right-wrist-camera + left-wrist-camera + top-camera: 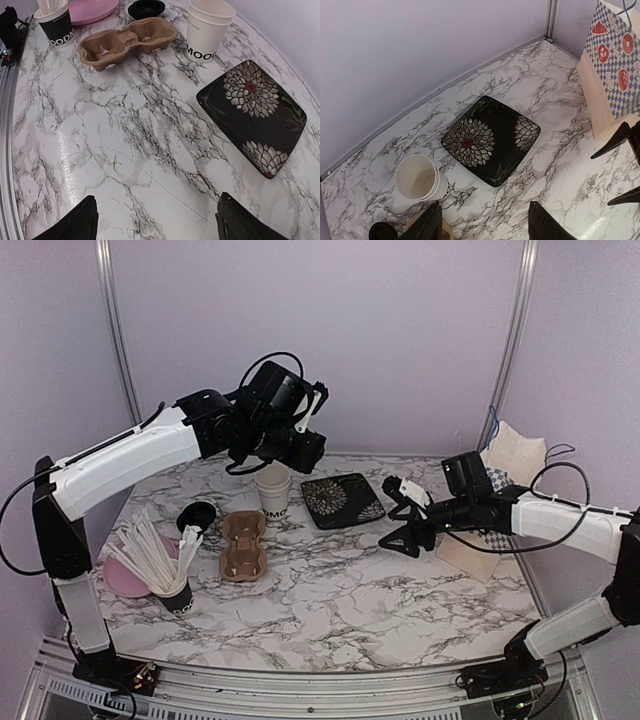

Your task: Pack the takeout coffee

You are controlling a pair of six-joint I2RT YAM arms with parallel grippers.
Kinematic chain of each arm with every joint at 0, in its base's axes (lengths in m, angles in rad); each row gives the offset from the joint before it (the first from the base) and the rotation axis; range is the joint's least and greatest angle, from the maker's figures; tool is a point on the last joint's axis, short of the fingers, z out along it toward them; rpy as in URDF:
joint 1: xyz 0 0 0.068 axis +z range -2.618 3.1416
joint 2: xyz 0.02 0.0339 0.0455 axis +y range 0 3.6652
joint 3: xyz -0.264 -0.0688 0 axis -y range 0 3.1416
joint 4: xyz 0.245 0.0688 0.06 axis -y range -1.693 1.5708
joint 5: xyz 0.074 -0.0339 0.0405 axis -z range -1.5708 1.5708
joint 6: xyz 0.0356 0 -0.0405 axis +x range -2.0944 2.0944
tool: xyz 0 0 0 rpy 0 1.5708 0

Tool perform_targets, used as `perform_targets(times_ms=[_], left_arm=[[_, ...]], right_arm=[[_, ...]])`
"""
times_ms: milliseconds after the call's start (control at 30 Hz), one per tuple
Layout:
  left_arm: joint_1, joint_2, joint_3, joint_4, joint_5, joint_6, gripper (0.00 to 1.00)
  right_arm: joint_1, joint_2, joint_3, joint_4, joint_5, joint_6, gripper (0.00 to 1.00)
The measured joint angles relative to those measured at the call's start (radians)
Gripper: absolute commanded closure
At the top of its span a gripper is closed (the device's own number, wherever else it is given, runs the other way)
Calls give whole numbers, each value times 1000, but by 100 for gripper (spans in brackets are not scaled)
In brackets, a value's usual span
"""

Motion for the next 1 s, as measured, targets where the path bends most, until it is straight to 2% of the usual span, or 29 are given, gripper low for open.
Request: perform_targets(times_ms=[100,267,533,800,900,1000], left_arm=[[6,84,80,-87,-18,-30,45],[68,169,165,-214,40,-86,55],[152,319,266,-292,117,-129,61],[176,417,307,-318,106,-147,63],[186,437,334,-321,97,-148,58],[198,447,360,-319,86,-150,59]], right_arm=[[-4,0,-29,-11,-26,-39,24],[-37,-4,-31,-1,-76,-69,26],[-62,-6,-50,15,-116,-92,27],[-62,9,-50,14,-116,-111,29],[-62,16,-50,13,-116,-114,30],[-62,28,-50,12,-116,-123,31]])
